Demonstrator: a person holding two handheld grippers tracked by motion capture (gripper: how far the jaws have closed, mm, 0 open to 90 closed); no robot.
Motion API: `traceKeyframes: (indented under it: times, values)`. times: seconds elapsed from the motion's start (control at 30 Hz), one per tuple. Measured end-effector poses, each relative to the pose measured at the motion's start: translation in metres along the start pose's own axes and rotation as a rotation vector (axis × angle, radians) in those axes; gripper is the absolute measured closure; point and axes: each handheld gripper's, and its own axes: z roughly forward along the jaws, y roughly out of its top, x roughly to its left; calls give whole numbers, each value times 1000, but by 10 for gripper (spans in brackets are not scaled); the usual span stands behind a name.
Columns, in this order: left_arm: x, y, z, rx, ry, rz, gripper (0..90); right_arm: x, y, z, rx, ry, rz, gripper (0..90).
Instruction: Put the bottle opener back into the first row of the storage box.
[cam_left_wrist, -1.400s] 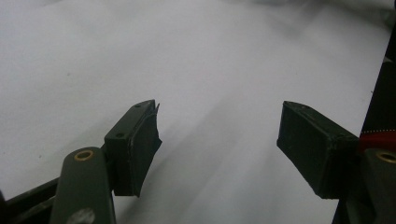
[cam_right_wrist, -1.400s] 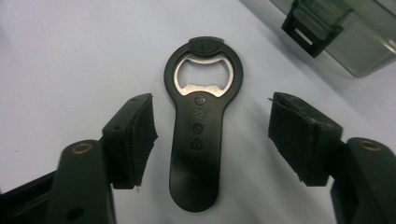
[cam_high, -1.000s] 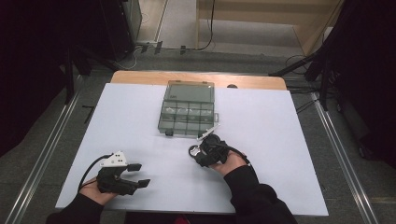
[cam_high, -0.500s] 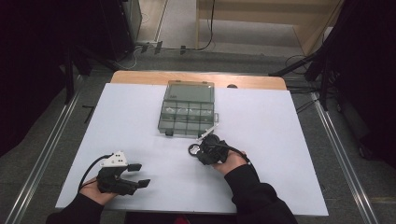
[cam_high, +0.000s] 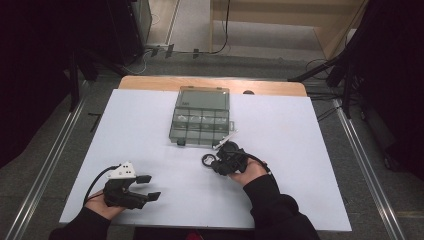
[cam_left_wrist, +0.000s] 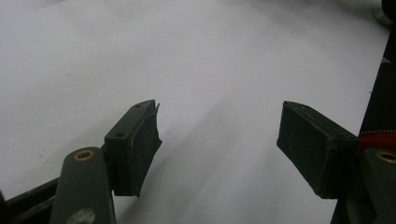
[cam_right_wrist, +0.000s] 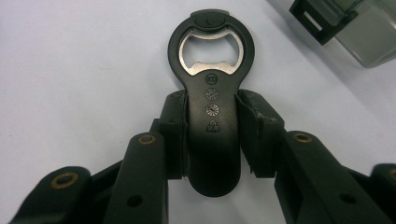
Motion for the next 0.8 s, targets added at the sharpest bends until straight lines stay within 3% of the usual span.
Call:
traceKeyframes:
  times: [0.43,0.8]
  values:
    - [0,0,0,3,1,-1,287,-3,-2,-13,-69,82,-56,658]
    - [1,0,0,4,1,-5,287,-7,-1,-18,-90,116,-94,659]
